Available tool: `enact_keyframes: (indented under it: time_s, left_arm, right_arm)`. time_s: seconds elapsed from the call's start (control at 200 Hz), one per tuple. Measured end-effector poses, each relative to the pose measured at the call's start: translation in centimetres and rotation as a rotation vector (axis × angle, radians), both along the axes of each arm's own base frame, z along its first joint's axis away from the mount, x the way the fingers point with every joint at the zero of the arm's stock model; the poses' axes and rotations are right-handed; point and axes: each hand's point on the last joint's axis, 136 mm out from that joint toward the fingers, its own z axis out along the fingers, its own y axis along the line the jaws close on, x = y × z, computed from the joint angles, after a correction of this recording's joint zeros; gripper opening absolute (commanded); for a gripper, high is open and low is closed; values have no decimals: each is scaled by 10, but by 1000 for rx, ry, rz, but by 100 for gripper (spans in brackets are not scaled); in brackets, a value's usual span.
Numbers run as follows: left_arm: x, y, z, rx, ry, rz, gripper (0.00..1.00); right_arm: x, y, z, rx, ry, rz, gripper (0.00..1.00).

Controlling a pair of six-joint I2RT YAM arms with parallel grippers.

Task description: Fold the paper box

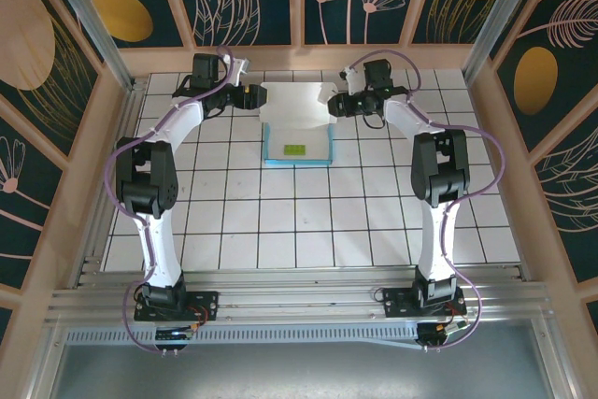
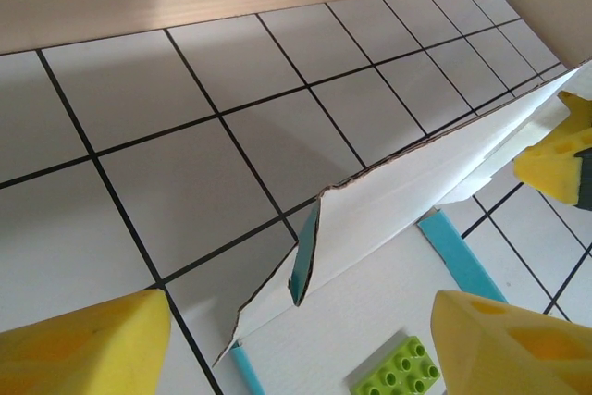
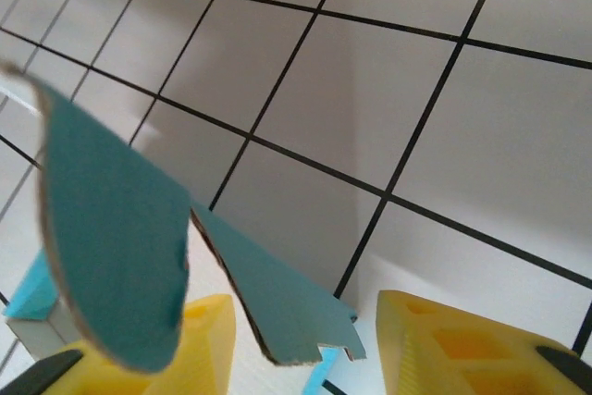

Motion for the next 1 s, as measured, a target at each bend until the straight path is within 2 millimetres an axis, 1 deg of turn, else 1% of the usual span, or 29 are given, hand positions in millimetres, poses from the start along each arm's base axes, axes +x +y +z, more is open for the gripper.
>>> enact_keyframes:
  time_s: [0.135, 0.25, 0.591, 0.781, 0.901, 1.001]
  left_arm:
    - [3, -2, 2, -5, -3, -6, 73]
    - [4, -3, -1, -3, 6, -8, 73]
    - [2, -6, -7, 5, 26, -18, 71]
    - [2, -9, -17, 15, 44, -26, 66]
    - [1, -9, -25, 23, 60, -31, 63]
    - [1, -9, -27, 27, 65, -35, 58]
  right_arm:
    - [1, 1, 3, -9, -12, -6, 41]
    - [2, 2, 5, -15, -25, -10, 41]
    - [7, 1, 9, -24, -48, -21, 34]
    - [9, 1, 14, -24, -64, -16, 32]
    - [11, 2, 19, -25, -79, -12, 26]
    - [12, 3, 22, -27, -91, -5, 24]
